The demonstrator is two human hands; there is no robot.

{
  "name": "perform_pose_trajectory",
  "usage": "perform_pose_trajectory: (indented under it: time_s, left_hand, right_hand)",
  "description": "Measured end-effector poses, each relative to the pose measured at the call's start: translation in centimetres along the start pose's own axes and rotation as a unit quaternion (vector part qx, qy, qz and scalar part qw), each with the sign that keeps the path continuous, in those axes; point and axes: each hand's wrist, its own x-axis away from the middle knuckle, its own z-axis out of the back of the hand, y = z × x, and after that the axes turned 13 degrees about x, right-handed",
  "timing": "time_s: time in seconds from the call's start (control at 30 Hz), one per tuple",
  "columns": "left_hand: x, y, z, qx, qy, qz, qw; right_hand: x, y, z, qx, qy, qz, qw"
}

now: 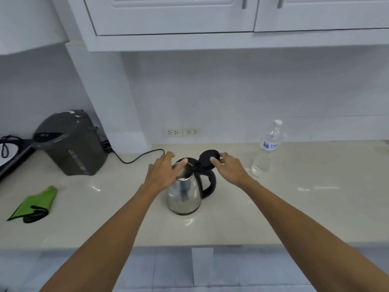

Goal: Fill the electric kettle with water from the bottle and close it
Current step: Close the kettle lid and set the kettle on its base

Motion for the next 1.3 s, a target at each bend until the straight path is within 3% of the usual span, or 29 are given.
perform_pose_trajectory:
  time_s: [0.27, 0.43, 0.77, 1.1, 1.3]
  left_hand:
    - [1.0, -6.5, 0.7, -0.028, -0.066, 0.054, 0.996]
    - [0.0, -7.9, 0.0, -0.001, -0.078, 0.047, 0.996]
    - [-0.7, -9.1, -0.3, 0.098, -0.072, 0.025, 0.992]
    - [-0.9, -9.8, -0.6, 0.162, -0.067, 0.026, 0.984]
    - [-1.1, -9.9, -0.6, 0.167, -0.065, 0.032, 0.983]
  right_hand:
    - [0.6, -3.2, -1.7, -0.021, 0.073, 0.033, 0.997]
    - [-0.2, -5.4, -3.8, 0.070, 0.083, 0.091, 0.990]
    - [-1.3, -6.9, -7.8, 0.276, 0.025, 0.195, 0.941]
    - [-2.6, -6.6, -8.4, 0.304, 0.003, 0.224, 0.926]
    - [-3.7, -6.7, -7.4, 0.284, -0.041, 0.163, 0.944]
